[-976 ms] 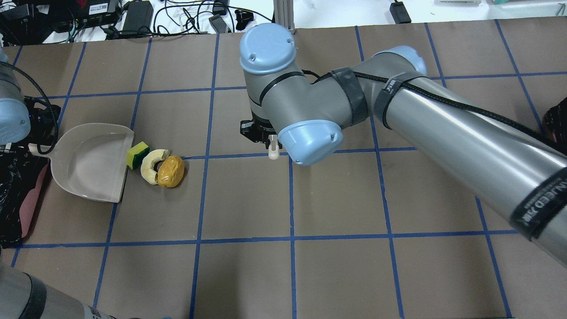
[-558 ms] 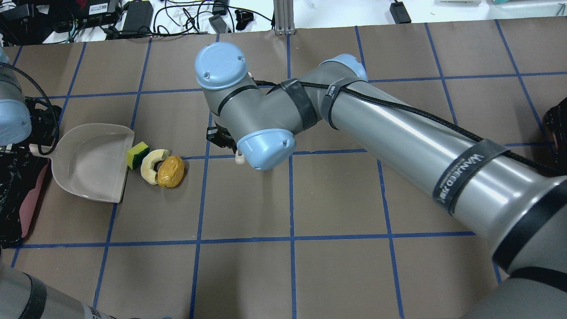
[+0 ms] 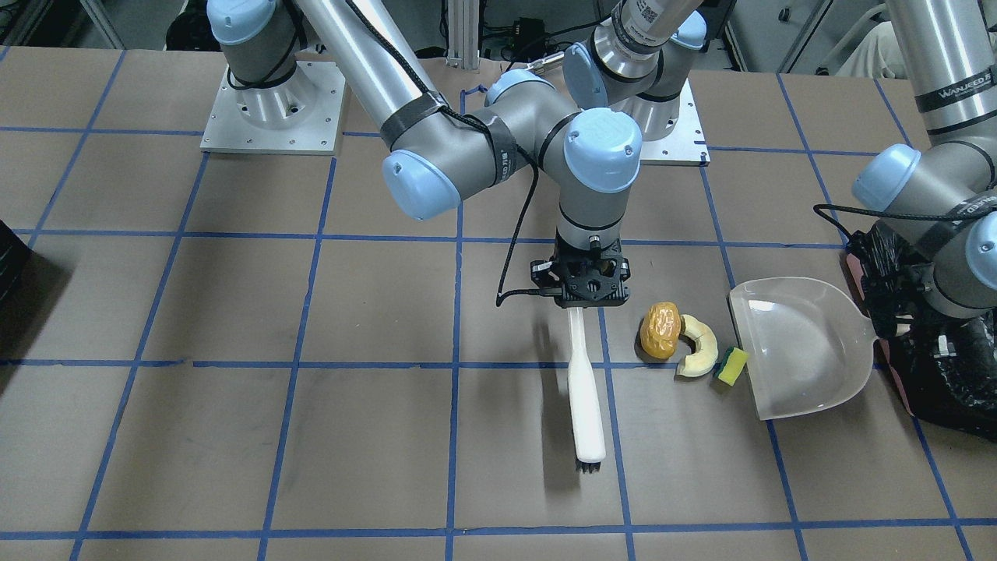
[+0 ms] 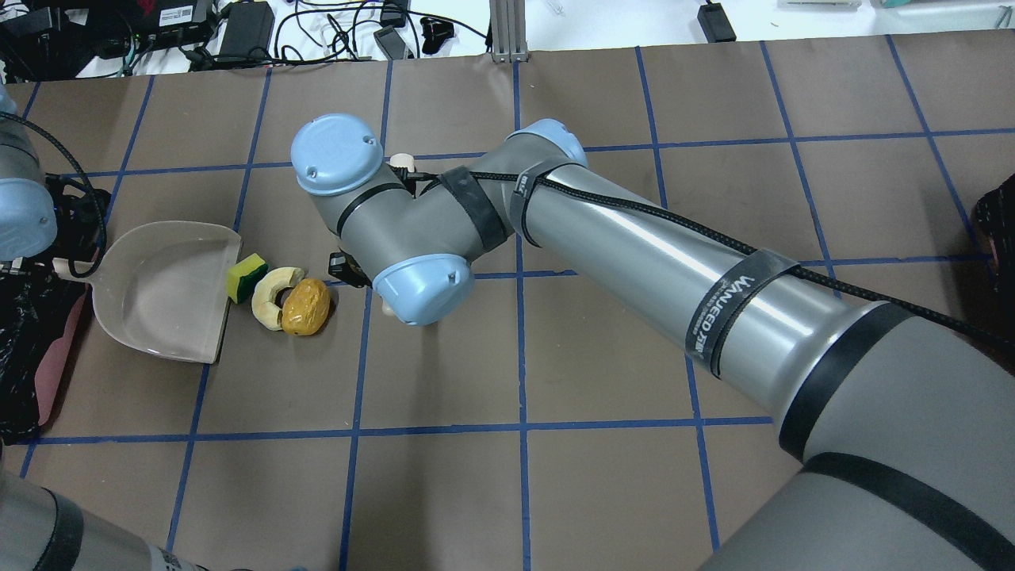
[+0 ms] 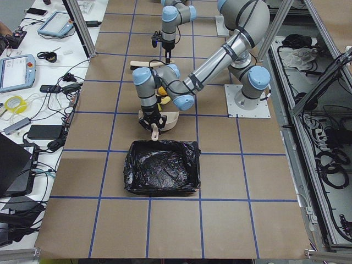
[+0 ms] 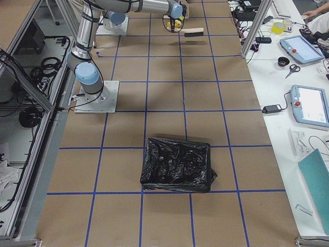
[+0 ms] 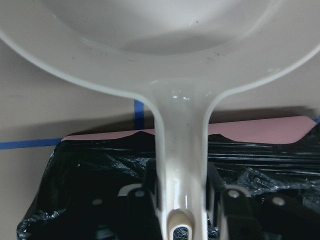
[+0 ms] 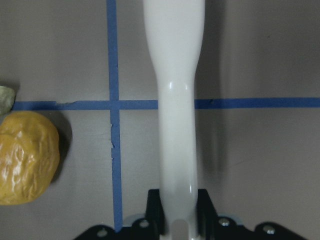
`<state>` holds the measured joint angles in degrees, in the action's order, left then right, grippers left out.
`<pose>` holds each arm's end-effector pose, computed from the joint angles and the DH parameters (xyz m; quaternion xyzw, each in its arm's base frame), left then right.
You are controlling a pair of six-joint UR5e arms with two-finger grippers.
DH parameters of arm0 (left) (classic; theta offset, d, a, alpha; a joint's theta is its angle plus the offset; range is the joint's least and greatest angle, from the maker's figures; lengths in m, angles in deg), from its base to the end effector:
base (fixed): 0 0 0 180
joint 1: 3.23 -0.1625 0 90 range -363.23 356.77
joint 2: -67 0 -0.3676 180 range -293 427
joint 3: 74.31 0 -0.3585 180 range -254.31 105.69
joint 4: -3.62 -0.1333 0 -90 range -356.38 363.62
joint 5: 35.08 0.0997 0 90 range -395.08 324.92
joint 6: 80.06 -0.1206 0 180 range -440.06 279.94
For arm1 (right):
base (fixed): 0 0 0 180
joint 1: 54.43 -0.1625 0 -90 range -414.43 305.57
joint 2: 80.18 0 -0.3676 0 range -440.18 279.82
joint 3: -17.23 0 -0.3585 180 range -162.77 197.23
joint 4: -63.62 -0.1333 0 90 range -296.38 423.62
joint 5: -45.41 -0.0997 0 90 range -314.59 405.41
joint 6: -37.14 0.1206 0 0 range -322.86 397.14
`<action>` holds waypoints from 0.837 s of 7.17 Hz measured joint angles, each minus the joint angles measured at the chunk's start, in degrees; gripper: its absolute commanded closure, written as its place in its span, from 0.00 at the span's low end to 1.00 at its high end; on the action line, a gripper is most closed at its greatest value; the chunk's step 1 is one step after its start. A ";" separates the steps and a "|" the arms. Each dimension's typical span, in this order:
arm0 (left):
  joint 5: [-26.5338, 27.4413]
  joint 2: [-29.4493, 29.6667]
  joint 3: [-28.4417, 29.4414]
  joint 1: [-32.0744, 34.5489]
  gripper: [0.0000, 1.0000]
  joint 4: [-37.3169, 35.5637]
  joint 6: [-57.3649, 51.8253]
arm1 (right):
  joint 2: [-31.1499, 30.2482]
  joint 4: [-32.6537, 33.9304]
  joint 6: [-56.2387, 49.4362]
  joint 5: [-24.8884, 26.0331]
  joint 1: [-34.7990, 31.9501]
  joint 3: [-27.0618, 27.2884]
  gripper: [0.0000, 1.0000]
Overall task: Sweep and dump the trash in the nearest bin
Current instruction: 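Sweep the sponge, apple ring and roll into the dustpan with the brush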
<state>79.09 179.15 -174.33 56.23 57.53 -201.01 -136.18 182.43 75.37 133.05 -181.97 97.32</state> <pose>0.2067 -0.5155 0.2091 0.6885 0.6936 0.1946 0.0839 0.5009 -0.4249 0.2090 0.0052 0.9989 -0.0199 0.0415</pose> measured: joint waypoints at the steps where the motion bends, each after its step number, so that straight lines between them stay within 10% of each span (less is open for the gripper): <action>1: 0.00 0.00 0.00 -0.03 1.00 -0.02 0.01 | 0.28 -0.04 2.17 -0.66 -1.89 -0.01 0.86; 6: -0.06 0.00 -0.09 -0.04 1.00 -0.03 0.01 | 2.93 1.04 10.34 -4.91 -7.49 -0.58 0.86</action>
<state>79.03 179.15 -174.42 56.18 57.50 -201.00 -133.25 183.47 85.71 128.14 -189.46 96.74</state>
